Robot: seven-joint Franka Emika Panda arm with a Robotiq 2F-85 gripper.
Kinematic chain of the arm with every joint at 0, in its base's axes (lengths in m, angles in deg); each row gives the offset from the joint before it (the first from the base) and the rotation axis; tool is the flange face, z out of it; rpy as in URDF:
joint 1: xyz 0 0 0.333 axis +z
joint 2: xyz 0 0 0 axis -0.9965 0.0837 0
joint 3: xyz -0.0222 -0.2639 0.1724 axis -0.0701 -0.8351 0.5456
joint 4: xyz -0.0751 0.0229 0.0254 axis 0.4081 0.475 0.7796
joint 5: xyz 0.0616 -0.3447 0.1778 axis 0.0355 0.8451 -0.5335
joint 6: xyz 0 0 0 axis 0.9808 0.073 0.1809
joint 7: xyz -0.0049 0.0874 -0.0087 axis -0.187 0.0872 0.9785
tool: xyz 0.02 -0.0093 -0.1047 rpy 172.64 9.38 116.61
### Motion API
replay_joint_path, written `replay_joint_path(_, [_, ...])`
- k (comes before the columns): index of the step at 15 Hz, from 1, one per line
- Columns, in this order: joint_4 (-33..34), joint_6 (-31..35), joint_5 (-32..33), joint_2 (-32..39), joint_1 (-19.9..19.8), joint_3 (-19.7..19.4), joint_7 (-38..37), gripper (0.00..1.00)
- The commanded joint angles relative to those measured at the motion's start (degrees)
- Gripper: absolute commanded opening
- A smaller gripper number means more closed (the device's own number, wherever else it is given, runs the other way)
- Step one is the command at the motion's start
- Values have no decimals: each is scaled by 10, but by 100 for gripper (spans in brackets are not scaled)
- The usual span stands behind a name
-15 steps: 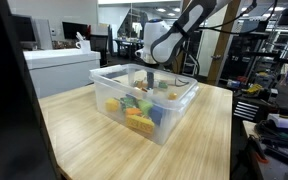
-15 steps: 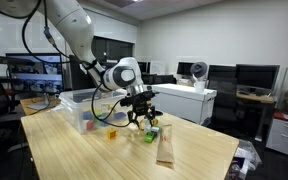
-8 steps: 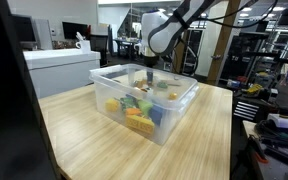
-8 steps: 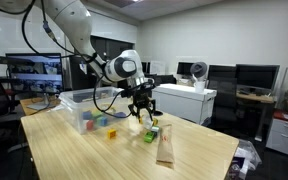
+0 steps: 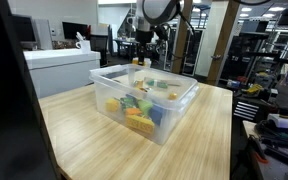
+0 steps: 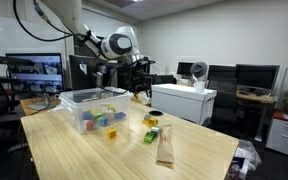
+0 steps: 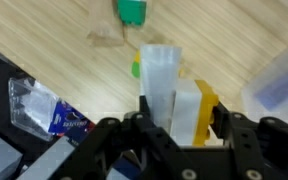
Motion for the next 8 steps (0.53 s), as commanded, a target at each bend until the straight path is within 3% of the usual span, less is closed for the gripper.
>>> replay_joint_path(1, [-53,3,-66,-92,-3,45,69,33])
replay_joint_path(5, [-132,-10,-162,-183,16,79,193,33])
replay_joint_path(8, [-159,-63,-174,-209,45,66,224,33])
